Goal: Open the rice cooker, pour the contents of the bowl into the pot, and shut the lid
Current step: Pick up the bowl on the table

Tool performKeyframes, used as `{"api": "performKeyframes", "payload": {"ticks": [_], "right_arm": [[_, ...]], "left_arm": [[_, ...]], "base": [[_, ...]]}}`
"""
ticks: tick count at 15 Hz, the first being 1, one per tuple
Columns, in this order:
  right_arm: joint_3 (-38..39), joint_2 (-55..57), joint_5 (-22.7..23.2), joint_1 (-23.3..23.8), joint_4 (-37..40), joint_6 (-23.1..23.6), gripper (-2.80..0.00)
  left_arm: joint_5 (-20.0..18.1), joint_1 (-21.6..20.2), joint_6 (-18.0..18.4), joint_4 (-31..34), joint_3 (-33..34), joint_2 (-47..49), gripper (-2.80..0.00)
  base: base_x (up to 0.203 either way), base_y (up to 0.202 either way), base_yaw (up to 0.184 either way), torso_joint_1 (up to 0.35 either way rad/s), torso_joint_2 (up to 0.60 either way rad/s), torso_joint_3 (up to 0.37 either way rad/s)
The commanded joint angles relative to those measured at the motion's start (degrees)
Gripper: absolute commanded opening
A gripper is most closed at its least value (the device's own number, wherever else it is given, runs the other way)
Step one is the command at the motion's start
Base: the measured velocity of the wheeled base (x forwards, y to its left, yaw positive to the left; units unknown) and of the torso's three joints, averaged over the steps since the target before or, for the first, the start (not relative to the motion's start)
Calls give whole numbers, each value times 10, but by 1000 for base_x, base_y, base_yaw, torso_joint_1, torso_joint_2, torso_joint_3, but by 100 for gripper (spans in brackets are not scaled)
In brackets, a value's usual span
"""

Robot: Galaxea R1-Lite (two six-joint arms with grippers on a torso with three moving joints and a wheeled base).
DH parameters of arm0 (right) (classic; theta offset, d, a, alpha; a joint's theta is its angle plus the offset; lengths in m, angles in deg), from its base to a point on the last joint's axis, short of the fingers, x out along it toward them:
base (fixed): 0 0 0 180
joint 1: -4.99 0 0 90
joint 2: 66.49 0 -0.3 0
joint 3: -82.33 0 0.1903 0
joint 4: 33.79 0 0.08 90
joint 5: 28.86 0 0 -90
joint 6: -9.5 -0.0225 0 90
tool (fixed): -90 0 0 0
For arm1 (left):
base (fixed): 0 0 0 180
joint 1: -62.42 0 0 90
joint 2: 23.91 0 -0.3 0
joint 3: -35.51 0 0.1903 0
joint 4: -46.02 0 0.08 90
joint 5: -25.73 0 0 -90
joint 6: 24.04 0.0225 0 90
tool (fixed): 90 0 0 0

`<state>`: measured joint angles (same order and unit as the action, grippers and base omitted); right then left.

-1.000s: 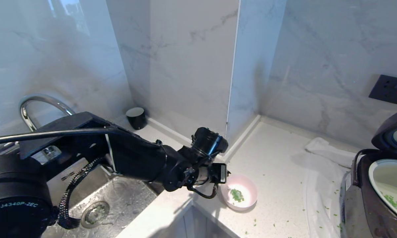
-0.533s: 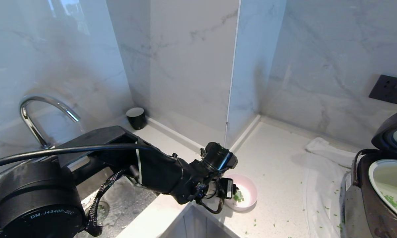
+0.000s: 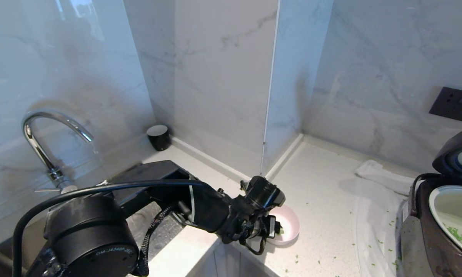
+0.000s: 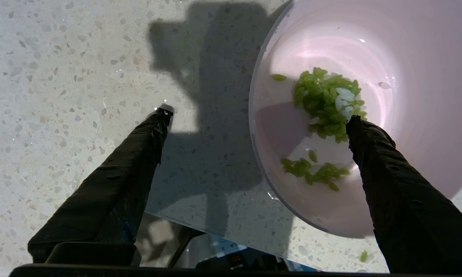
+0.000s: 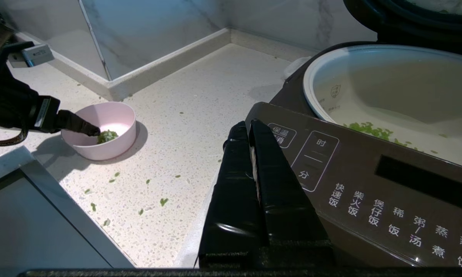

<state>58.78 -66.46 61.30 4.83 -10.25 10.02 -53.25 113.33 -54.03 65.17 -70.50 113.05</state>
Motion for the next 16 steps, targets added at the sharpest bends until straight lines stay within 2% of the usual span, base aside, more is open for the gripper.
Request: {"api": "performKeyframes", "payload": {"ticks": [1,7,8,16], "right_arm": [[0,0,0,0,0,0,-280],[0,0,0,0,0,0,-280],[0,0,0,0,0,0,-280],[0,0,0,0,0,0,-280]], "left_arm": [[11,4,-2,12,-18,20,0],[32,6,-2,102,-83,35,0],[35,5,-2,103,-83,36,-280],[56,4,-4,103,-94,43,-280]], "base": [[0,0,0,0,0,0],[0,0,0,0,0,0],[0,0,0,0,0,0],[0,0,0,0,0,0]]}}
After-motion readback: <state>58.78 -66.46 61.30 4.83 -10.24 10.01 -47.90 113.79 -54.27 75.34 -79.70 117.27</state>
